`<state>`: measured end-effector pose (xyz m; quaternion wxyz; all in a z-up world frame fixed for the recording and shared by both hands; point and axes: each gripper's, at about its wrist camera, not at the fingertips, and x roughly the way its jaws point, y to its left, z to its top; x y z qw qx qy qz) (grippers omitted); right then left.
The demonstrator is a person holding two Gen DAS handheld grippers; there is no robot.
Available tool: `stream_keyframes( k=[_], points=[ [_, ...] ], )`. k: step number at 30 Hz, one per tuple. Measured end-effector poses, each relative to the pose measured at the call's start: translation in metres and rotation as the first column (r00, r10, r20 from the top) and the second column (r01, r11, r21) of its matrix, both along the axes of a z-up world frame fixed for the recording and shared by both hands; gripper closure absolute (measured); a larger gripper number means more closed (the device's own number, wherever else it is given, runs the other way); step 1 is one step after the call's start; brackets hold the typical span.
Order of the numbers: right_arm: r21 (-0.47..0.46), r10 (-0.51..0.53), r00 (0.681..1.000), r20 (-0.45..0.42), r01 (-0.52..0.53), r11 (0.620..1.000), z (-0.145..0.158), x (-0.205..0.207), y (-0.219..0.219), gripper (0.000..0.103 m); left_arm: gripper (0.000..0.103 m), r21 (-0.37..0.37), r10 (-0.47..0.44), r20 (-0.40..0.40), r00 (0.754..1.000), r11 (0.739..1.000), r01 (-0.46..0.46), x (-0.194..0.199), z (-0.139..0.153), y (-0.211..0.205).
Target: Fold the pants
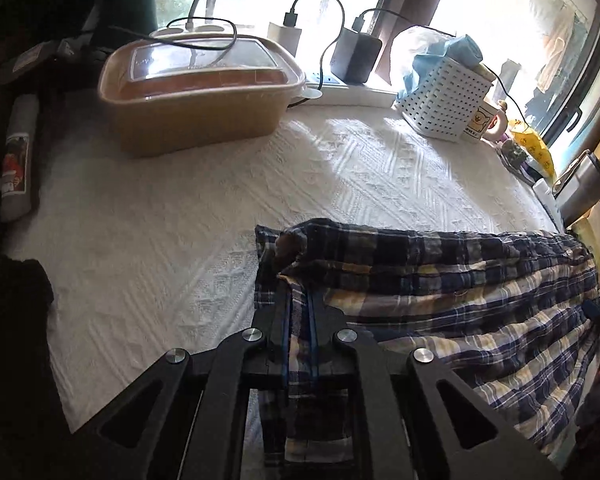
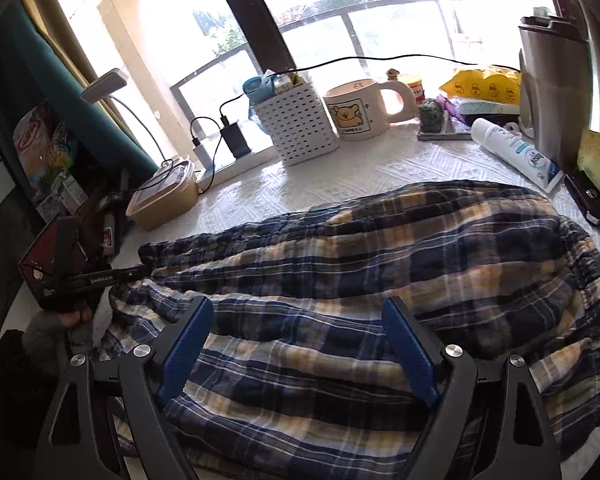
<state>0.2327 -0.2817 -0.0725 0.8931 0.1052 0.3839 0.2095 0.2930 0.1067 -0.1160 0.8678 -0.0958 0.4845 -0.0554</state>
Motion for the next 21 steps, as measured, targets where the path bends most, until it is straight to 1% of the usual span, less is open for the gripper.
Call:
stream_keyframes(
  k=[2,4,5,6,9,11,13,15,18,19,21],
  points=[
    [-0.016,-0.026,1.0,-0.007,0.026,1.0,-0.002,-0.002,-0.01,0.016,0.092,0.031,-0.013,-0.01,1.0,0.999,0.013,0.0,0.007,0.001],
    [-0.039,-0.047,0.999,-0.012,0.046,0.998,-0.005,-0.004,-0.018,0.016,0.079,0.089,-0.02,0.009,1.0,0.996,0.02,-0.006,0.02,0.001],
    [-0.046,-0.051,0.999,-0.014,0.051,0.998,-0.006,-0.005,-0.022,0.016,0.067,0.105,-0.029,0.025,0.999,0.994,0.027,-0.01,0.027,0.001],
    [-0.051,-0.055,0.998,-0.012,0.055,0.997,-0.005,-0.007,-0.025,0.016,0.06,0.116,-0.043,0.05,0.998,0.993,0.037,-0.017,0.037,0.0],
    [-0.052,-0.054,0.998,0.012,0.055,0.997,0.003,-0.011,-0.032,0.016,0.057,0.117,-0.094,0.1,0.991,0.99,0.082,-0.039,0.064,-0.008],
    [-0.055,-0.051,0.998,0.038,0.053,0.997,0.013,-0.012,-0.034,0.016,0.057,0.084,-0.14,0.126,0.982,0.988,0.13,-0.056,0.078,-0.019],
    [-0.074,-0.047,0.997,0.065,0.052,0.996,0.023,-0.009,-0.035,0.016,0.056,0.038,-0.184,0.129,0.974,0.983,0.18,-0.069,0.084,-0.035],
    [-0.093,-0.043,0.996,0.084,0.051,0.994,0.029,-0.001,-0.036,0.016,0.056,0.004,-0.243,0.12,0.963,0.97,0.244,-0.078,0.081,-0.057],
    [-0.126,-0.033,0.997,0.067,0.042,0.991,0.025,0.019,-0.036,0.016,0.056,-0.059,-0.307,0.068,0.949,0.949,0.311,-0.085,0.063,-0.091],
    [-0.155,-0.034,0.999,0.042,0.041,0.987,0.018,0.028,-0.034,0.016,0.056,-0.058,-0.331,0.042,0.943,0.941,0.333,-0.087,0.054,-0.103],
    [-0.244,-0.041,0.999,-0.025,0.034,0.969,0.0,0.042,-0.027,0.016,0.056,-0.039,-0.343,-0.005,0.939,0.939,0.343,-0.092,0.039,-0.116]
  ],
)
